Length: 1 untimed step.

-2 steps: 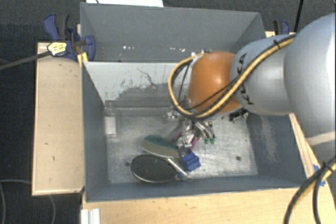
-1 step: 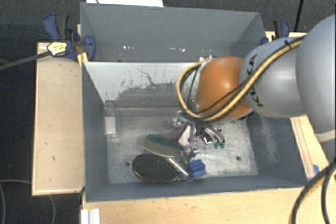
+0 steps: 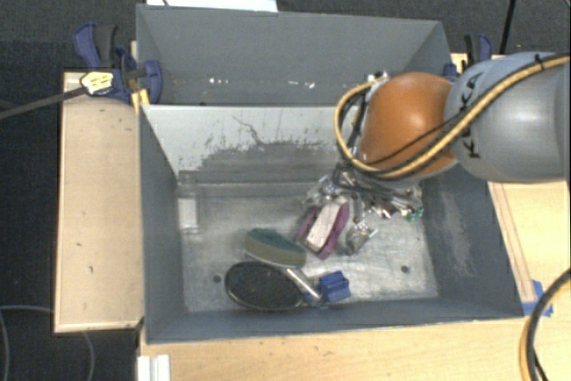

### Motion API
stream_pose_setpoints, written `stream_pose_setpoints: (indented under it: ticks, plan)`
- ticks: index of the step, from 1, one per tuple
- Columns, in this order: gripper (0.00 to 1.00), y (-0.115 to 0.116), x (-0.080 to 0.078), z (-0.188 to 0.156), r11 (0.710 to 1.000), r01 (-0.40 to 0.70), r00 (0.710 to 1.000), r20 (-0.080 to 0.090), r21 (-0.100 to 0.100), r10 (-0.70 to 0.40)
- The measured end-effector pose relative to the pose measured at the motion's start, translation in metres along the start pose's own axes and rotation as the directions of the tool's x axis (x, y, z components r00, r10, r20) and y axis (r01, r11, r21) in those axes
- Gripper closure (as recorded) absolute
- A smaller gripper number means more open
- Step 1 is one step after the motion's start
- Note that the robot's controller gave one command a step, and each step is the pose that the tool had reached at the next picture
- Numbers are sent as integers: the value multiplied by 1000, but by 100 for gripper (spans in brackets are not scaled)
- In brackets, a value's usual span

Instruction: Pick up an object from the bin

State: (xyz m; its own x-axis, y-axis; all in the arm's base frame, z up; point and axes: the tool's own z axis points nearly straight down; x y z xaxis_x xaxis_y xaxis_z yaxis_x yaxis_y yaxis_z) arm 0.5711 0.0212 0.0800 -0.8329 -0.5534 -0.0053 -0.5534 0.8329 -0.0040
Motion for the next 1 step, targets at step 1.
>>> stream_pose_setpoints:
  ticks: [1]
  plan:
    - [100, 3, 0, 1, 1000, -3, 1000, -2, -4, 3]
